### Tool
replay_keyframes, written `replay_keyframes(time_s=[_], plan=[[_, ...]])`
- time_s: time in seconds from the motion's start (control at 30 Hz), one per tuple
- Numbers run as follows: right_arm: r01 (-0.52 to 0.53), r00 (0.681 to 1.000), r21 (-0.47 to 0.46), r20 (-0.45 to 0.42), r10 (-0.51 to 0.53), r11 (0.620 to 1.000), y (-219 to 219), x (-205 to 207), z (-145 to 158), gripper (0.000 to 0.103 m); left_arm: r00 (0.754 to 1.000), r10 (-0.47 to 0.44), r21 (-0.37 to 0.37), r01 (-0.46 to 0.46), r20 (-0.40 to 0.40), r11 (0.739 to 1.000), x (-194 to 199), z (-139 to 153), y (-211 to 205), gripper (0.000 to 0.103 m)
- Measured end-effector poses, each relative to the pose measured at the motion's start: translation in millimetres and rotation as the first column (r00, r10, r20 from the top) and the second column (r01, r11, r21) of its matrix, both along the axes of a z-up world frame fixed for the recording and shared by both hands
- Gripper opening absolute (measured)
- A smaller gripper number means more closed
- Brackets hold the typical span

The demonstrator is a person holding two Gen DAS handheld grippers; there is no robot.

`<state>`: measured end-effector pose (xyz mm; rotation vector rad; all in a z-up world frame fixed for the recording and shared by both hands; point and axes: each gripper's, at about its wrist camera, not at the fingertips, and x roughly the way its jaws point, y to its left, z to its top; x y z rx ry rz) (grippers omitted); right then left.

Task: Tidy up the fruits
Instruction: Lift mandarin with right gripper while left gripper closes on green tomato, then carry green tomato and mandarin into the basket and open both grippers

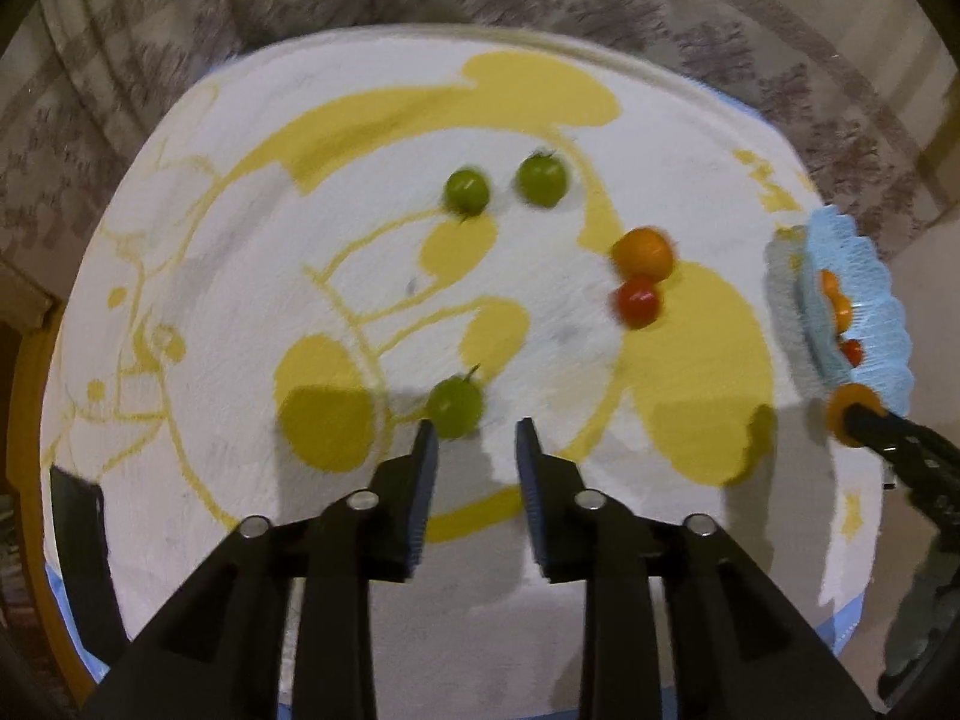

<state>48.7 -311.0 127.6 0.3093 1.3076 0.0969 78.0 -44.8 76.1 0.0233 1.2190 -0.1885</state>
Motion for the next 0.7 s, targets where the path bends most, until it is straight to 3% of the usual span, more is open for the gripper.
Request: replay_keyframes(time_s=[0.07, 0.23, 0.3, 0.43, 0.53, 0.7], plan=[[0.003, 1.0, -0.006, -0.004, -0.003, 1.0, -1.5, -2.0, 0.4, 0.033, 1.0, 0.008, 0.012, -0.008, -0.006, 1.0, 1.0, -9.9, 2.8, 0.047], [0.013, 1.0, -0.024, -0.013, -0.013, 1.0, -5.6, -5.5, 0.7, 0.033, 0.999, 0.016, 0.021, -0.016, -0.03, 1.0, 11.5, -32.7, 3.8, 0.048], [0.017, 1.0, -0.031, -0.015, -0.018, 0.999, -7.3, -6.3, 1.8, 0.033, 0.999, 0.008, 0.025, -0.007, -0.044, 1.0, 17.8, -41.6, 1.7, 0.047], [0.022, 1.0, -0.041, -0.015, -0.022, 0.999, -10.4, -7.0, 4.2, 0.033, 0.998, -0.004, 0.029, 0.006, -0.061, 1.0, 26.3, -54.1, -1.8, 0.032], [0.022, 1.0, -0.043, -0.015, -0.023, 0.999, -12.6, -7.4, 5.4, 0.033, 0.999, -0.009, 0.023, 0.01, -0.049, 1.0, 27.8, -54.4, -3.2, 0.028], [0.021, 1.0, -0.032, -0.009, -0.021, 0.999, -15.5, -5.7, 6.6, 0.033, 0.999, 0.004, 0.017, -0.003, -0.041, 1.0, 24.7, -45.0, -6.2, 0.028]])
